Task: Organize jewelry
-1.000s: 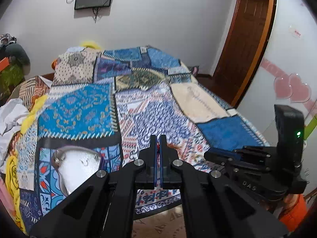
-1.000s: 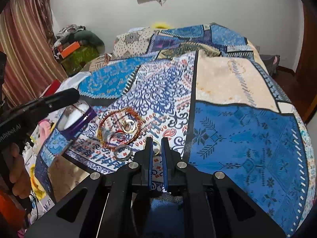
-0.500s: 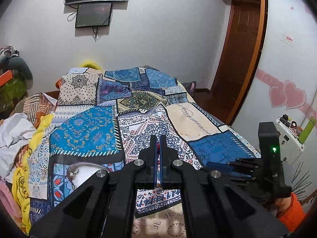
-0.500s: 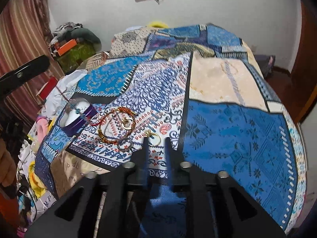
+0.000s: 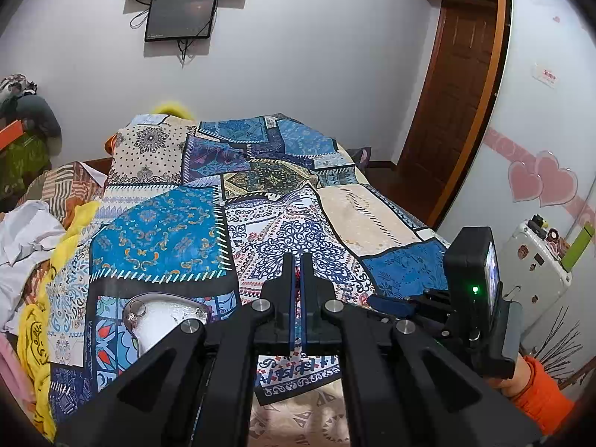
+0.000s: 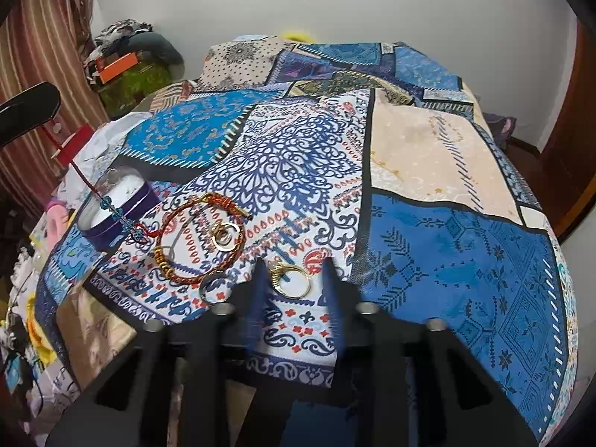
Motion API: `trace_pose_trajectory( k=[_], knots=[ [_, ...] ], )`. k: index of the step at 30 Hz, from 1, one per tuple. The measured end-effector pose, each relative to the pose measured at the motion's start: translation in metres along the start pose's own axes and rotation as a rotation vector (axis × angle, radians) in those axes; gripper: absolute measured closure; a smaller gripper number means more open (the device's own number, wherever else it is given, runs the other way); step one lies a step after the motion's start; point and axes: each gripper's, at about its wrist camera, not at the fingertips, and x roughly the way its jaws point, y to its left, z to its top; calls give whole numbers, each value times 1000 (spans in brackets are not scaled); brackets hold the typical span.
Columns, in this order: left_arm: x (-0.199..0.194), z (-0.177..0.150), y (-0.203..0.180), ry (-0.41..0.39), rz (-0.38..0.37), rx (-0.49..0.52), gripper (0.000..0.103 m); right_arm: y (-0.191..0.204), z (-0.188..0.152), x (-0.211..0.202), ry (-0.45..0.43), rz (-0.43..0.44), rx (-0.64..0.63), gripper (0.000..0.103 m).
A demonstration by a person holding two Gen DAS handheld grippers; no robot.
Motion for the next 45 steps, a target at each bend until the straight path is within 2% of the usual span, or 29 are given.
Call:
trace_pose_trajectory(
  k=[4,6,18,20,22,23,27,33,41,42,45],
  knots=[
    [0,0,2,-1,4,-6,103,-6,1,-5,-7,21,21,88],
    [-1,-1,4,-2,5,-12,103,-5,2,-8,-13,26,25,96],
    [-21,1,10,-36,23,-18,103,-5,4,-32,-58,29,30,98],
    [-21,0,10,-36,23,-18,103,-3,4,-32,-48,12,18,96],
    [-20,-1,10,-34,19,-24,103,-1,6,-24,-10,-6,13,83],
    [-20,-1,10,-33,17,-25,103,-2,6,-22,2,-3,14,82],
    [-20,-2,11,-29,16,-21,103,-1,4,-6,43,1,16,82],
    [-21,-2,11,-32,20,-21,103,-1,1,3,23,-4,4,82],
    [-22,-2,16,-33,25,-38,103,0,2,0,3,-13,5,87],
    [-22,-2,16,-34,26,-38,103,0,2,0,2,-13,9,97],
    [-25,-1,18,-38,28,-43,103,0,3,-4,-2,4,27,98]
  ],
)
